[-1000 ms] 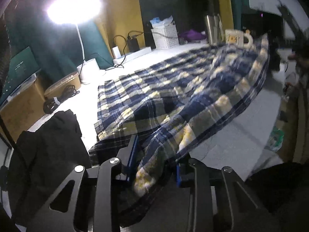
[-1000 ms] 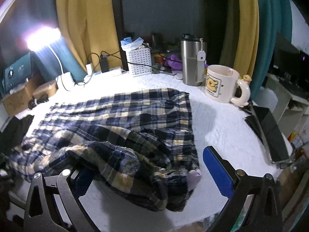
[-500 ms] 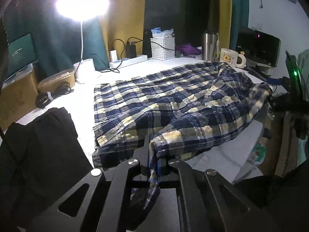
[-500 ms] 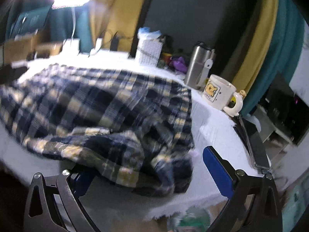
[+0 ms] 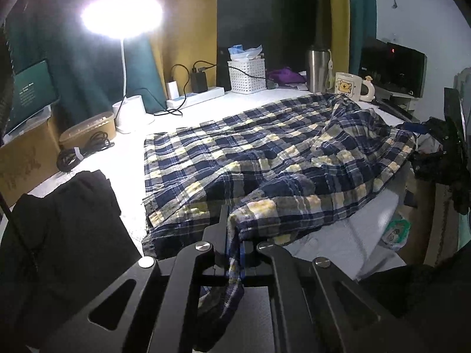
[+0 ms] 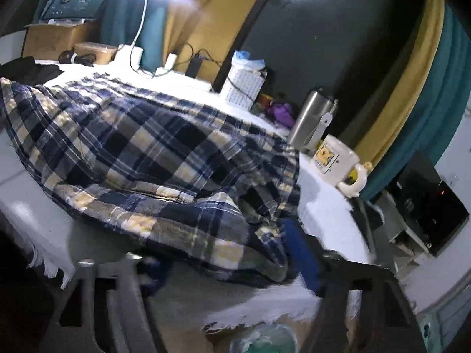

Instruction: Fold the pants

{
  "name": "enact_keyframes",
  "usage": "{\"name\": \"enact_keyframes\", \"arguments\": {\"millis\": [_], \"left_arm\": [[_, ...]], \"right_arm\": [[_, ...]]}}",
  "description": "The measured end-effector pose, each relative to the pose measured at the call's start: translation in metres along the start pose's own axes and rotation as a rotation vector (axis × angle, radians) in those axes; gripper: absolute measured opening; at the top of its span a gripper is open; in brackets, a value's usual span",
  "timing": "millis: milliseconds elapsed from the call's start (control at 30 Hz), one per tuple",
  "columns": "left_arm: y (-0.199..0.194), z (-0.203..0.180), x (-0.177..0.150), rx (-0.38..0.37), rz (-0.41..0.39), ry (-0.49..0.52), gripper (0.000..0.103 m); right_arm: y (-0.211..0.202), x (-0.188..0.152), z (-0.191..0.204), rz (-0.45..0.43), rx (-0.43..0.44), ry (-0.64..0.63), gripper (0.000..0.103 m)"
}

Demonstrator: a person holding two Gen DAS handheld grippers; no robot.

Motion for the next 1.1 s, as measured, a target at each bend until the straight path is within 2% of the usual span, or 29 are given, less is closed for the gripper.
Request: {"name": "enact_keyframes", "arguments": {"millis": [133, 167, 233, 333, 433, 467, 667, 900, 1100], "left_arm": [[0.004, -0.001, -0.002, 0.011, 0.001, 0.023, 0.003], [0.006, -0.001, -0.003, 0.01, 0.002, 0.021, 0.003], [0.007, -0.001, -0.004, 0.008, 0.006, 0.021, 0.003], [0.004, -0.004, -0.001, 0.009, -0.001, 0.037, 0.003], [-0.005, -0.008, 0.008, 0.007, -0.024, 0.054, 0.003], [-0.008, -0.01, 0.012, 0.008, -0.033, 0.061, 0.003], [-0.036, -0.016, 0.039, 0.015, -0.096, 0.087, 0.003], [-0.072, -0.029, 0.078, 0.001, -0.188, 0.115, 0.003], [-0.1, -0.036, 0.095, -0.016, -0.229, 0.13, 0.003]], "right_arm": [[0.014, -0.011, 0.0, 0.051, 0.033, 0.033, 0.048], [0.014, -0.012, -0.003, 0.046, 0.053, 0.062, 0.041], [0.014, -0.015, -0.009, 0.06, 0.053, 0.082, 0.034], [0.011, -0.018, -0.013, 0.057, 0.032, 0.071, 0.031], [0.006, -0.017, -0.022, 0.065, 0.037, 0.127, 0.018], [0.002, -0.014, -0.03, 0.062, 0.04, 0.172, 0.017], [-0.015, -0.002, -0.051, 0.03, 0.045, 0.25, 0.013], [-0.049, 0.022, -0.082, -0.061, 0.022, 0.337, 0.012], [-0.072, 0.036, -0.094, -0.119, 0.018, 0.362, 0.008]]}}
Point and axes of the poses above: each gripper's, at about its wrist camera, not at the fingertips, and y roughly the way its jaws point, z to its left, x to its top, the point moved 8 cm from there along y, roughly the way its jaws point, and after that the axes turned 9 degrees about y, right-handed, at the moved point
